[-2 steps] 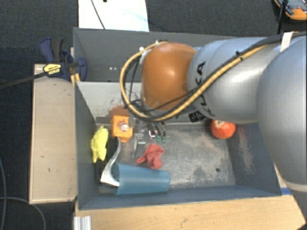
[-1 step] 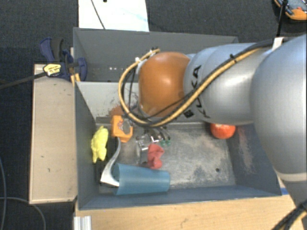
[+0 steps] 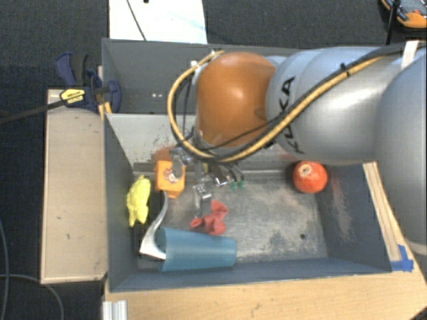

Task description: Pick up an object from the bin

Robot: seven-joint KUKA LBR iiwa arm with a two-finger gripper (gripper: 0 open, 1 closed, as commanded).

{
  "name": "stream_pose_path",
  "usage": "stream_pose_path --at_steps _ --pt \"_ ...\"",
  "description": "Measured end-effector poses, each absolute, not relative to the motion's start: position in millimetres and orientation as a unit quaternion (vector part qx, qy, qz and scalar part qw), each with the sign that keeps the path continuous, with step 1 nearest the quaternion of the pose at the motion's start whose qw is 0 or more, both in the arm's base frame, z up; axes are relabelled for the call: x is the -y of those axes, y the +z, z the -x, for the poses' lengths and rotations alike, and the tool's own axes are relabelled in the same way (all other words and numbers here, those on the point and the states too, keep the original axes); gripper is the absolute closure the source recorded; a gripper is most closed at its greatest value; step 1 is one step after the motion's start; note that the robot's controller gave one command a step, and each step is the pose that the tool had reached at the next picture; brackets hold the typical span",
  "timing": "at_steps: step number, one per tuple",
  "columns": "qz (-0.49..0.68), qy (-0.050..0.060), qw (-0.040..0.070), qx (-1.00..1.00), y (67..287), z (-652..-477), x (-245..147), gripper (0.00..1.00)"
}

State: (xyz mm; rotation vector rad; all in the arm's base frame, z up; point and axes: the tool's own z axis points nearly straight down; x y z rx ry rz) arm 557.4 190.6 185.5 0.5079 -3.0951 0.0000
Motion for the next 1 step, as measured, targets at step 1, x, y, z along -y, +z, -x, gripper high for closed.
stream_pose_path --at_steps 1 --pt "-0.153 0.000 0.000 0.988 255.5 -562.3 -182.7 0.00"
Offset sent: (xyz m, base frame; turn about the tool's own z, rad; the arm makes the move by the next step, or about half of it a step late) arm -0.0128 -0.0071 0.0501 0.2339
